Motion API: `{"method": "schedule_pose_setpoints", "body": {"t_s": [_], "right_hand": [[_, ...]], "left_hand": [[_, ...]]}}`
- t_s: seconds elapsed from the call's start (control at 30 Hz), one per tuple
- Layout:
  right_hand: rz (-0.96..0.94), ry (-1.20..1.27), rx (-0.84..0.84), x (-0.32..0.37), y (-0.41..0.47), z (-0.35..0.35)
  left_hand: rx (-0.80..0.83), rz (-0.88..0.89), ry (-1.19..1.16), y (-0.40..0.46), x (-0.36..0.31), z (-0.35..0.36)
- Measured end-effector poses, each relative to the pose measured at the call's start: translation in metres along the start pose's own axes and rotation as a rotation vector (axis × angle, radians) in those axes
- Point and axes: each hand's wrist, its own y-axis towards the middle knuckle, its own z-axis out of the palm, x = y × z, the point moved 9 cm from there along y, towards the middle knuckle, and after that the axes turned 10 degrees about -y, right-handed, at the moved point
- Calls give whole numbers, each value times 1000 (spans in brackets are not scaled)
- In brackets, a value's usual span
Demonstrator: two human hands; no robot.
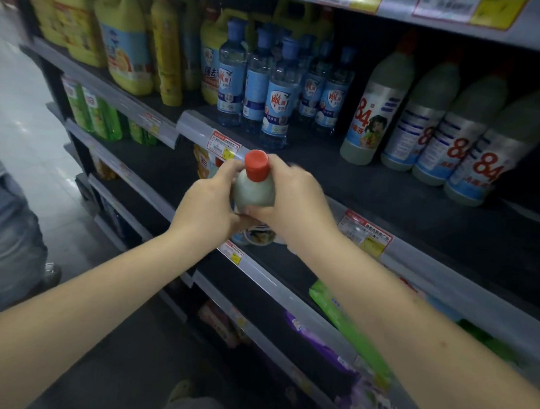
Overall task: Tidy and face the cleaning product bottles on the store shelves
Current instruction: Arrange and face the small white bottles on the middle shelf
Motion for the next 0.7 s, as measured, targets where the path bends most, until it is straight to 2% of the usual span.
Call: {"method": "schedule_pose_setpoints", "body": {"t_s": [0.13,0.37,0.53,0.7], "right_hand": [[-62,-65,-73,16,-5,-44],[-91,-134,-224,22,-14,-108],[-25,-190,-332,1,-17,-131],[75,-234,-367,-35,-22,-139]], "left_hand": [[-91,61,-20,-2,-38,-20],[-116,219,-47,6,-98,-37],[-101,302,-73,21,-124,-16],[-34,365,-98,39,-135,26]]}}
